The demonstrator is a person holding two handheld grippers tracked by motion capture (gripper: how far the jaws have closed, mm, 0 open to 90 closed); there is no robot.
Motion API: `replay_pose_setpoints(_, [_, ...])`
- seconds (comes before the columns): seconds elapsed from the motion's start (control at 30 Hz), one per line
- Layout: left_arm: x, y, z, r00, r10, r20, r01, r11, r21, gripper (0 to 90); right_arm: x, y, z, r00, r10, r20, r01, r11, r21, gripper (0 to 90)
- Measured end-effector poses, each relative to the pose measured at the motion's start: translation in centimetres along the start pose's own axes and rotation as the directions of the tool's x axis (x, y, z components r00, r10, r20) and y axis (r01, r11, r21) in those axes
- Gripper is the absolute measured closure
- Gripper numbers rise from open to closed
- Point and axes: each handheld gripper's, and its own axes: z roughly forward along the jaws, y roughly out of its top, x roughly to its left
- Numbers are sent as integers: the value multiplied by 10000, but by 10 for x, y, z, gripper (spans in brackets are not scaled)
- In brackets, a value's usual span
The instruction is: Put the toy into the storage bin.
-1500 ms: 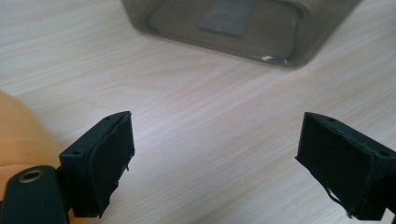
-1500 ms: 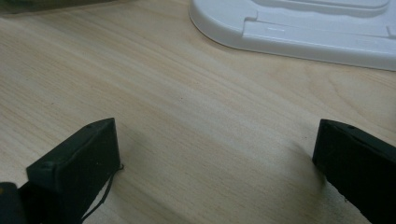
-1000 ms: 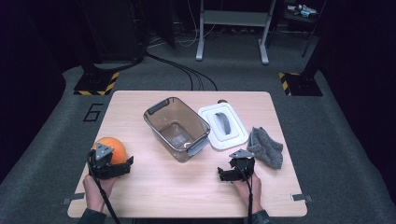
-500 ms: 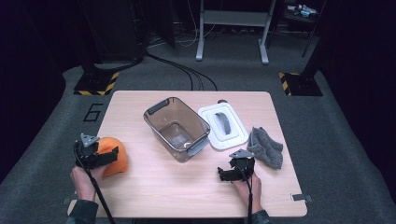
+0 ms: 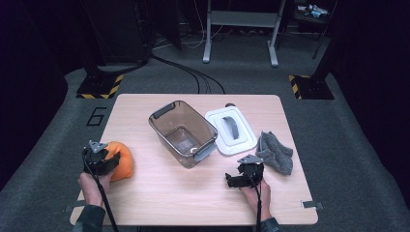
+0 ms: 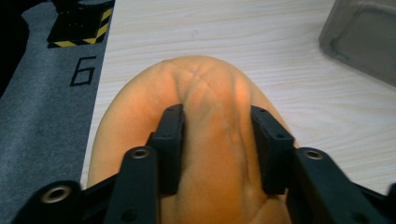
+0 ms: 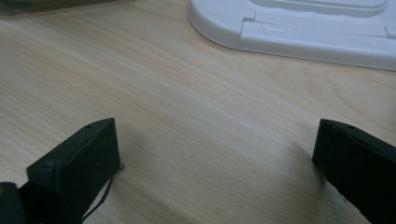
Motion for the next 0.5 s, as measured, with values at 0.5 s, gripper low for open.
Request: replay_pose_setpoints(0.5, [-11,5,-17,9728,875,2144,-783,9956,-511,677,0,0,0,10000,2,6,-2,10000,-2,0])
